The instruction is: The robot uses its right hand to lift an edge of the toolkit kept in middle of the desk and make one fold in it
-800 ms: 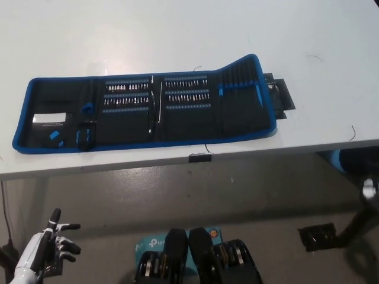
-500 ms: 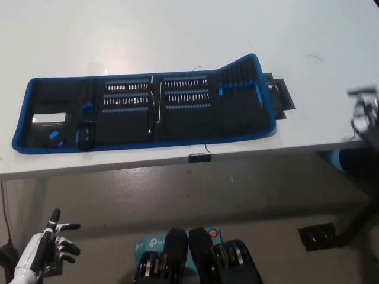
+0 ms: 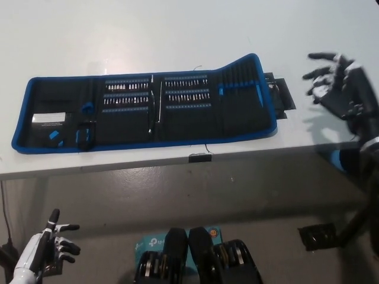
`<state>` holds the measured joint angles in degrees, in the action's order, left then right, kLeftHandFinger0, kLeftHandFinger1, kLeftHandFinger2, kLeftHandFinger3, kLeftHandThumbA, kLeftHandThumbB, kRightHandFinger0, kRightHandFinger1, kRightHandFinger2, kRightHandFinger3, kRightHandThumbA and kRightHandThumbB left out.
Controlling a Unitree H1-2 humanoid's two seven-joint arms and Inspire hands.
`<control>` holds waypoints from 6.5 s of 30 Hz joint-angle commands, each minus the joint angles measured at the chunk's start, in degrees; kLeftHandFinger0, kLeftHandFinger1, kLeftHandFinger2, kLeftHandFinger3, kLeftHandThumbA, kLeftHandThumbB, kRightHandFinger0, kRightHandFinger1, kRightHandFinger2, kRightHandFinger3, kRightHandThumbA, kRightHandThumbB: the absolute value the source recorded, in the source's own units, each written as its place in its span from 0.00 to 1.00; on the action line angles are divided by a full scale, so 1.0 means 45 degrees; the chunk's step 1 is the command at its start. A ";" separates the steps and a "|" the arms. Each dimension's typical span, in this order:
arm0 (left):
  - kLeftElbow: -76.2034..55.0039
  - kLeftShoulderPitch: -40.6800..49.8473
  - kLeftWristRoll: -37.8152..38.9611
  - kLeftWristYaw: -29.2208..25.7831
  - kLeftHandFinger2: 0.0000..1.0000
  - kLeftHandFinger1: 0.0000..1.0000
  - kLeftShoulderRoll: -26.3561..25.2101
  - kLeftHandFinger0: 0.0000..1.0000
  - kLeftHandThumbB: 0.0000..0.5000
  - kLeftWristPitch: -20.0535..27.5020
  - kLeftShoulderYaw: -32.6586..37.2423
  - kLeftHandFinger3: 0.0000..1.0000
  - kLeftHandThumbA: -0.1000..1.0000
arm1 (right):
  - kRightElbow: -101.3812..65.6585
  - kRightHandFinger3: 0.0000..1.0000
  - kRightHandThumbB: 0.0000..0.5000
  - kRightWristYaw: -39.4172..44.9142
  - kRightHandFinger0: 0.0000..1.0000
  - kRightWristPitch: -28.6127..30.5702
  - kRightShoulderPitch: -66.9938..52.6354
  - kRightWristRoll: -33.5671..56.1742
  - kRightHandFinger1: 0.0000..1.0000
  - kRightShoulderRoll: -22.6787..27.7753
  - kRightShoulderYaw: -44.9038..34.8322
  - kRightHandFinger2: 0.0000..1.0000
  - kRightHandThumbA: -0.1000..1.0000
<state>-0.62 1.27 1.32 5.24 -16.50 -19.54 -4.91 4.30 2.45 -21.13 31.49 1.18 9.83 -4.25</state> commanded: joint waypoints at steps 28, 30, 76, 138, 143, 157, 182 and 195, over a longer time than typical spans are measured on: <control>-0.0358 0.0043 0.0001 -0.0017 0.36 0.43 0.0266 0.45 1.00 0.0146 -0.0221 0.60 1.00 | 0.4470 1.00 0.47 -0.1994 1.00 0.0655 0.1441 -0.0156 1.00 -0.1949 -0.0307 1.00 0.60; -0.0451 0.0077 -0.0017 -0.0005 0.34 0.44 0.0268 0.45 1.00 0.0080 -0.0195 0.62 1.00 | 0.4471 1.00 0.46 -0.2227 1.00 0.0500 0.1421 -0.0254 1.00 -0.2207 -0.0219 1.00 0.59; -0.0366 -0.0768 -0.0063 0.0322 0.32 0.43 -0.0036 0.42 0.94 0.0011 0.0125 0.61 1.00 | 0.5945 1.00 0.23 -0.3974 0.23 0.1788 0.0588 0.0170 0.34 -0.5384 -0.0891 0.45 0.24; -0.0131 -0.1903 -0.0216 0.1296 0.37 0.40 -0.0615 0.38 0.99 -0.0143 0.0754 0.62 1.00 | 0.7396 0.89 0.52 -0.0612 0.00 -0.0240 0.3520 -0.9086 0.05 -0.2214 1.1462 0.16 0.10; -0.0210 -0.1766 -0.0283 0.1271 0.41 0.40 -0.0584 0.39 0.91 -0.0067 0.0810 0.62 1.00 | 0.7560 1.00 0.46 0.0532 1.00 -0.0727 0.3385 -0.9189 1.00 -0.2229 1.1673 1.00 0.55; -0.0181 -0.1475 -0.0302 0.1118 0.40 0.39 -0.0427 0.37 1.00 0.0074 0.0762 0.60 1.00 | 0.6357 1.00 0.78 0.0777 1.00 -0.1121 0.2605 -0.8189 1.00 -0.2738 0.9214 1.00 0.61; 0.0098 -0.1006 -0.0210 0.1149 0.41 0.38 -0.0481 0.37 1.00 0.0395 0.0554 0.61 1.00 | 0.0592 1.00 1.00 0.5152 1.00 -0.1290 0.3824 -0.9864 1.00 -0.4193 0.2959 1.00 0.92; -0.0048 -0.0803 -0.0333 0.0966 0.41 0.43 -0.0334 0.46 1.00 0.0150 0.0533 0.60 1.00 | -0.3757 1.00 0.69 0.8768 1.00 -0.1290 0.3289 -0.8221 1.00 -0.4437 -0.2961 1.00 0.64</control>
<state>0.03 -2.12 0.22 10.34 -17.78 -19.52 -2.07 -4.91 34.67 -26.88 46.05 -40.42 -9.76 -10.44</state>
